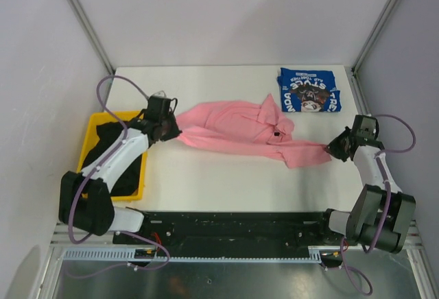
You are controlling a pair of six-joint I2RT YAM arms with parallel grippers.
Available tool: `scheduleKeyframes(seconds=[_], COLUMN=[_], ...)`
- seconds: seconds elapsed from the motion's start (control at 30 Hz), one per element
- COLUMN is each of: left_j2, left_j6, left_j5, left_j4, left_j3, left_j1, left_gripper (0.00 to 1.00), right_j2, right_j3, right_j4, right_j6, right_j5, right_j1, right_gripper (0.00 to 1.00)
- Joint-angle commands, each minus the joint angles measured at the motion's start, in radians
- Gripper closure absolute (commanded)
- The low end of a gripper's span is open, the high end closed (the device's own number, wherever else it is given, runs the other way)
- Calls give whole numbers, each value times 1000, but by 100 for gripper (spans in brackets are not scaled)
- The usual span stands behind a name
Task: Fold and stack the t-shirts
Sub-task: Flatten out the tshirt
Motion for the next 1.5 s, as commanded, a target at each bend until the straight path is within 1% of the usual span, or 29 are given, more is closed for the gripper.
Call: scheduleKeyframes(seconds=[0.0, 0.1, 0.2, 0.23, 0.27, 0.33, 0.37, 0.43, 0.5, 0.6, 0.73, 0.8, 0.87, 0.93, 1.07, 1.27, 1.47], left_j2=[-51, 64, 275, 346, 413, 517, 541, 549, 521, 442, 323, 289, 297, 319, 382, 469, 514], left_j6=[1, 24, 70, 80, 83, 79, 76, 74, 77, 77, 41, 23, 23, 26, 36, 51, 72], left_j5=[15, 28, 75, 91, 125, 190, 206, 215, 201, 144, 55, 14, 8, 15, 12, 10, -40], left_j4=[-12, -11, -11, -12, -11, -13, -13, -13, -12, -12, -11, -10, -10, -10, -10, -11, -12], left_j3=[-42, 56, 240, 300, 357, 443, 469, 488, 470, 380, 221, 151, 120, 121, 166, 221, 243], left_j1=[29, 49, 56, 59, 63, 70, 71, 70, 68, 70, 68, 67, 65, 57, 32, 15, -10], left_gripper=[100, 100, 100, 99, 91, 68, 59, 47, 42, 43, 56, 59, 60, 61, 59, 58, 58], right_j2=[-57, -5, 76, 106, 139, 194, 216, 247, 263, 266, 260, 255, 255, 255, 259, 248, 237], right_j3=[35, 50, 75, 85, 94, 115, 124, 136, 143, 145, 145, 144, 144, 144, 144, 144, 144], right_j4=[-9, 20, 60, 69, 83, 95, 99, 107, 109, 104, 94, 91, 91, 92, 91, 88, 87], right_j6=[-22, -9, 8, 14, 20, 30, 33, 38, 38, 34, 29, 27, 29, 31, 33, 38, 43], right_j5=[33, 31, 39, 43, 44, 42, 39, 38, 39, 44, 46, 49, 49, 50, 49, 49, 43], right_j1=[-9, -9, -10, -9, -9, -9, -8, -6, -3, 0, 6, 12, 22, 32, 49, 71, 87], right_gripper=[100, 100, 100, 100, 100, 100, 100, 100, 100, 100, 100, 100, 100, 100, 100, 100, 100])
